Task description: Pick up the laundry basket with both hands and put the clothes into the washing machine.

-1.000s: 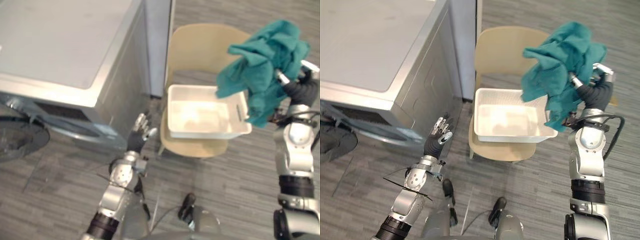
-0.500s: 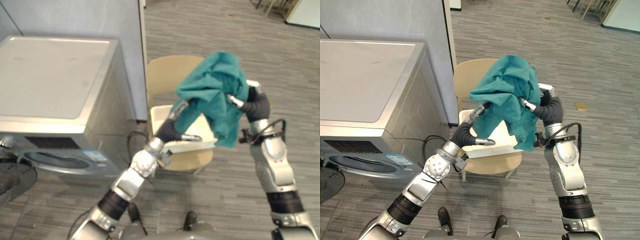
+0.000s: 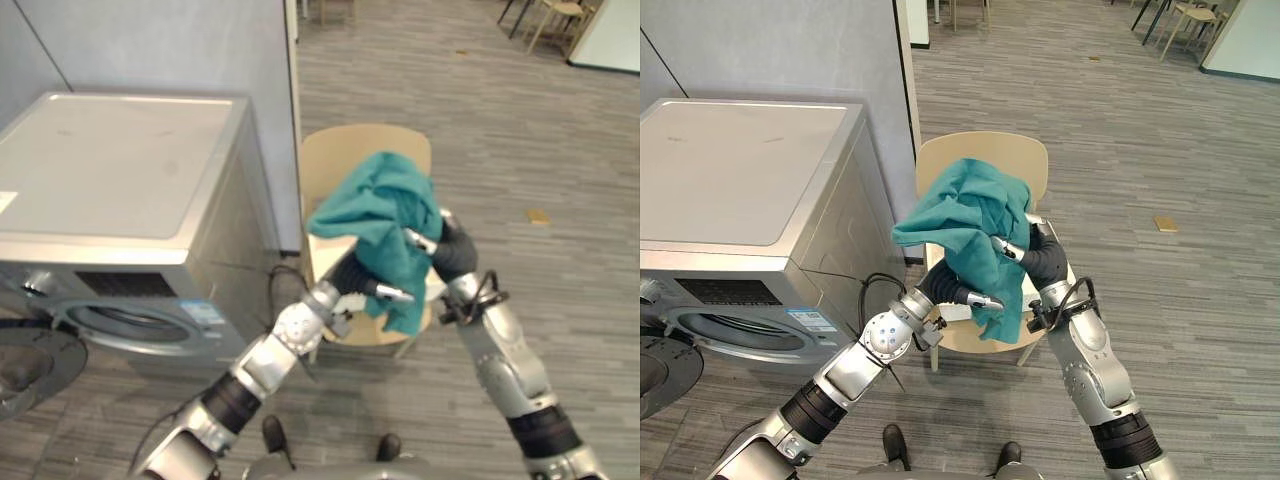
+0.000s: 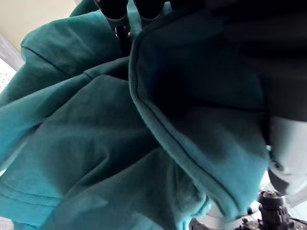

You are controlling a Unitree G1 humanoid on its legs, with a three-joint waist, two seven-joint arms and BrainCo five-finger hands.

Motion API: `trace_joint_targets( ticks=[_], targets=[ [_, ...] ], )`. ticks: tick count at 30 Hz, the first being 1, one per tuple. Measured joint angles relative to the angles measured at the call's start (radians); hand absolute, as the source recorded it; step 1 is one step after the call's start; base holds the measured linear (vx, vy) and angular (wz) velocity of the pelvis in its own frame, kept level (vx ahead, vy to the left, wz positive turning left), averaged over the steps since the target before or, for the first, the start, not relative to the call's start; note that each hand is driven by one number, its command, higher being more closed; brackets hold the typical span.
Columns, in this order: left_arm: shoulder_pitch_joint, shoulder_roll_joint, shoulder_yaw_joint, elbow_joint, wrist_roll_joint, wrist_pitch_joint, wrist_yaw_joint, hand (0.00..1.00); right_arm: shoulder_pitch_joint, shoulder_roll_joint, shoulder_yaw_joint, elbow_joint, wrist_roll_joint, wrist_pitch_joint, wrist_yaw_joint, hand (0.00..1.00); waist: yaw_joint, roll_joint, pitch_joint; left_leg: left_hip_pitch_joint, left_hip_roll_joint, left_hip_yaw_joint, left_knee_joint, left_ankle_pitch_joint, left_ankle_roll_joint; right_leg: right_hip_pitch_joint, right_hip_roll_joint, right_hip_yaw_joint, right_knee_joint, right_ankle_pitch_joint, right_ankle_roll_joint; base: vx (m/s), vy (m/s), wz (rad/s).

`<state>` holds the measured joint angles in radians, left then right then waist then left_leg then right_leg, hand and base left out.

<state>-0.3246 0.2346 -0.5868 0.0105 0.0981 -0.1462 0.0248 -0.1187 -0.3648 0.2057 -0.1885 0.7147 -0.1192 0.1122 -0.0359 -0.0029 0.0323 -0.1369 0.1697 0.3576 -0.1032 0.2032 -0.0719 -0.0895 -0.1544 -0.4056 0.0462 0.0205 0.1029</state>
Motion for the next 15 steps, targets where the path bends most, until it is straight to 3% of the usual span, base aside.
trace_joint_targets(
  ticks=[7,8,15],
  targets=[
    [-0.001,-0.032,0.003,0.034,-0.009,0.013,0.024,0.0,0.0,0.026,0.052,0.0,0.07,0.011,0.0,1.0,0.001,0.001,-0.003,-0.001,-0.001,-0.003,0.0,0.0,0.0,0.0,0.0,-0.001,0.0,0.001,-0.001,0.04,-0.014,0.0],
    [0.0,-0.038,0.002,0.04,-0.016,0.019,0.024,1.0,0.0,0.027,0.067,0.0,0.074,0.011,0.0,1.0,0.001,0.001,-0.003,-0.002,-0.001,-0.003,0.0,0.0,0.0,0.0,0.0,-0.002,0.0,0.001,-0.001,0.04,-0.012,0.01],
    [-0.001,-0.038,0.012,0.04,-0.049,0.028,0.046,1.0,0.01,0.036,0.1,-0.001,0.101,0.01,0.0,1.0,0.002,0.001,-0.004,-0.003,-0.001,-0.005,0.0,0.0,0.0,0.0,0.0,-0.003,-0.001,0.0,0.0,0.02,-0.007,0.01]
  ],
)
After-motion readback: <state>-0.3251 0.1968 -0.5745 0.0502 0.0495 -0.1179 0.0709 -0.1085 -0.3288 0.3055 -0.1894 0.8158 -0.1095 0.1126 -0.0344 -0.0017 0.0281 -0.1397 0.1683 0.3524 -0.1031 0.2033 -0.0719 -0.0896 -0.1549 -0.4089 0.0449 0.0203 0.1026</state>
